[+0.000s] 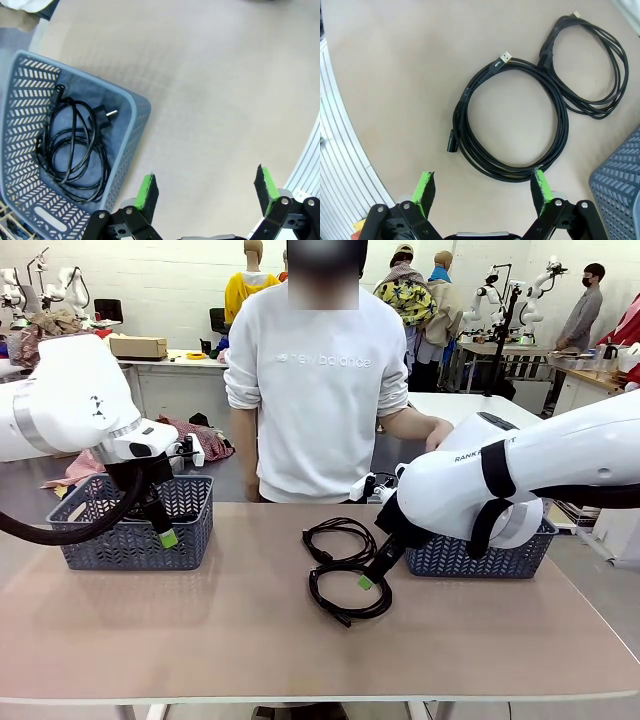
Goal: Organize the cables according to human instructions.
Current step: Pick up a bundle of cables and place it in the basket indicated by the human.
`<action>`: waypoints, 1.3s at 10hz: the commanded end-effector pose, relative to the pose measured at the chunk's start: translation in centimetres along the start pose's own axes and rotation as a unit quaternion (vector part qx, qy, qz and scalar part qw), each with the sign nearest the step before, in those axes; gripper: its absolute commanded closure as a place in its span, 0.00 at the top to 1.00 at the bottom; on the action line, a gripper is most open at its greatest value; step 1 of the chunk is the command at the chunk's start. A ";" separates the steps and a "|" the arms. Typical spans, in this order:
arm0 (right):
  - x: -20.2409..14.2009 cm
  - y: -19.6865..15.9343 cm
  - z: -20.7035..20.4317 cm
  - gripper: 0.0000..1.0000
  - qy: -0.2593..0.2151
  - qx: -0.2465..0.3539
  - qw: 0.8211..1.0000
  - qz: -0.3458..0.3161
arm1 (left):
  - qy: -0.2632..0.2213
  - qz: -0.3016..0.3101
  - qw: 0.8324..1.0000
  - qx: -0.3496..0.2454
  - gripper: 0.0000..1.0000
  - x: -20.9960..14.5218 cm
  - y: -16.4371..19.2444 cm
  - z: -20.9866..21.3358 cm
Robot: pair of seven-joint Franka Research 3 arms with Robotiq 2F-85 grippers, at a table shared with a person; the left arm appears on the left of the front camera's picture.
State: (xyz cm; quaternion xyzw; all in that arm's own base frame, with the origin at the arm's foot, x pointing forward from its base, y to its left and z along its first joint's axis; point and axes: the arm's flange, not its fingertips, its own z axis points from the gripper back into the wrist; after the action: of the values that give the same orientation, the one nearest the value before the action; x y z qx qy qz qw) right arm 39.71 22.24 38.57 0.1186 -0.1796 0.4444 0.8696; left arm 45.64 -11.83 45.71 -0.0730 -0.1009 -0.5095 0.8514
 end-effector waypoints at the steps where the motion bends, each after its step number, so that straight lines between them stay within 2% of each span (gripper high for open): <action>1: 0.0 0.0 0.0 1.00 0.000 0.000 1.000 0.000 | 0.003 -0.002 1.000 -0.002 1.00 -0.2 0.1 0.2; 6: 3.5 -1.1 -4.9 1.00 0.024 0.012 0.999 -0.025 | 0.003 -0.002 1.000 -0.002 1.00 -0.2 0.1 0.2; 9: 6.0 -0.7 -7.6 1.00 0.067 -0.003 0.998 -0.022 | 0.003 -0.002 1.000 -0.002 1.00 -0.2 0.1 0.2; 13: 7.5 -0.2 -10.2 1.00 0.101 -0.001 0.995 -0.014 | 0.003 -0.002 1.000 -0.002 1.00 -0.2 0.1 0.2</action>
State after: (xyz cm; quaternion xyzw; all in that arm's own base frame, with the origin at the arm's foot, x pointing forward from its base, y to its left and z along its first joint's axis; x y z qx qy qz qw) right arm 45.24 30.49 31.98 0.0839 -0.1006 0.4464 0.8852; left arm 45.65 -11.87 45.75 -0.0731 -0.1011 -0.5099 0.8511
